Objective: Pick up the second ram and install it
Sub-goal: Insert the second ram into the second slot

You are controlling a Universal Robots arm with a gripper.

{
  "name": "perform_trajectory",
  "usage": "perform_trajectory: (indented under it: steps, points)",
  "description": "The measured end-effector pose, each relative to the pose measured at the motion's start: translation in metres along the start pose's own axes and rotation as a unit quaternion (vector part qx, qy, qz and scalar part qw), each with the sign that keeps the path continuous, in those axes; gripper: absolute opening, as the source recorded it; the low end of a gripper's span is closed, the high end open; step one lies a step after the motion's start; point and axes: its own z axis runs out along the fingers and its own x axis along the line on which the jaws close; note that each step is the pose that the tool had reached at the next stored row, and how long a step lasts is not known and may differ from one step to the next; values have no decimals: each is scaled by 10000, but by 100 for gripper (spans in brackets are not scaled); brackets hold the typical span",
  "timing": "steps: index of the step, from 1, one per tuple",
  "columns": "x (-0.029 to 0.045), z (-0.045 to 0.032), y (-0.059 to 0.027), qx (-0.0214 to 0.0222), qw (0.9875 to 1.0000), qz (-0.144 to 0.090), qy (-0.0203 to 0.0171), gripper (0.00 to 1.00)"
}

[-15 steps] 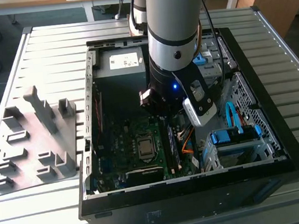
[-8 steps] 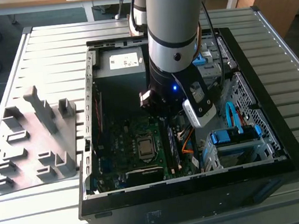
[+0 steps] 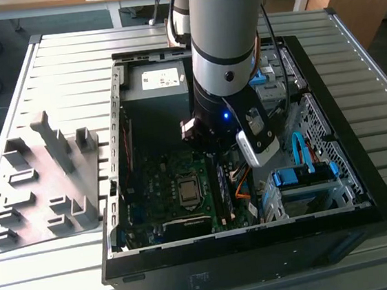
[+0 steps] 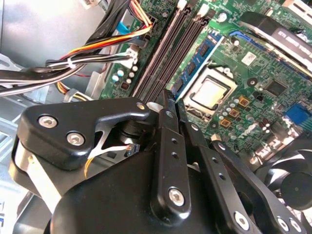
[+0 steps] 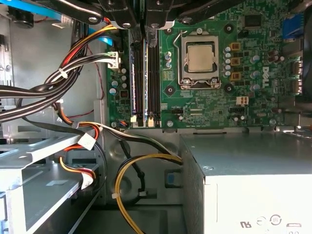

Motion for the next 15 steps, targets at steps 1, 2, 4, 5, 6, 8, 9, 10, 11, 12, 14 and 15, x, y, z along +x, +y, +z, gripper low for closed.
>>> perform_trajectory:
  steps: [1,2,4,5,6,8,9,10,11,12,14,15]
  points:
    - [0,2,0,1,10000,0,0,14]
    - [0,5,0,0,10000,0,0,14]
    - [0,14,-1,-2,10000,0,-1,14]
    - [0,19,-1,-2,10000,0,0,14]
    - [1,25,-2,-1,10000,0,0,14]
    - [1,43,-3,-1,10000,0,0,14]
    - [1,54,-4,-1,10000,0,0,14]
    - [2,64,-5,-1,10000,0,0,14]
    - [2,76,-6,-1,10000,0,0,14]
    - [3,89,-7,-1,10000,0,0,14]
    - [14,113,-9,1,10000,0,0,14]
    - [18,122,-10,4,10000,2,-1,14]
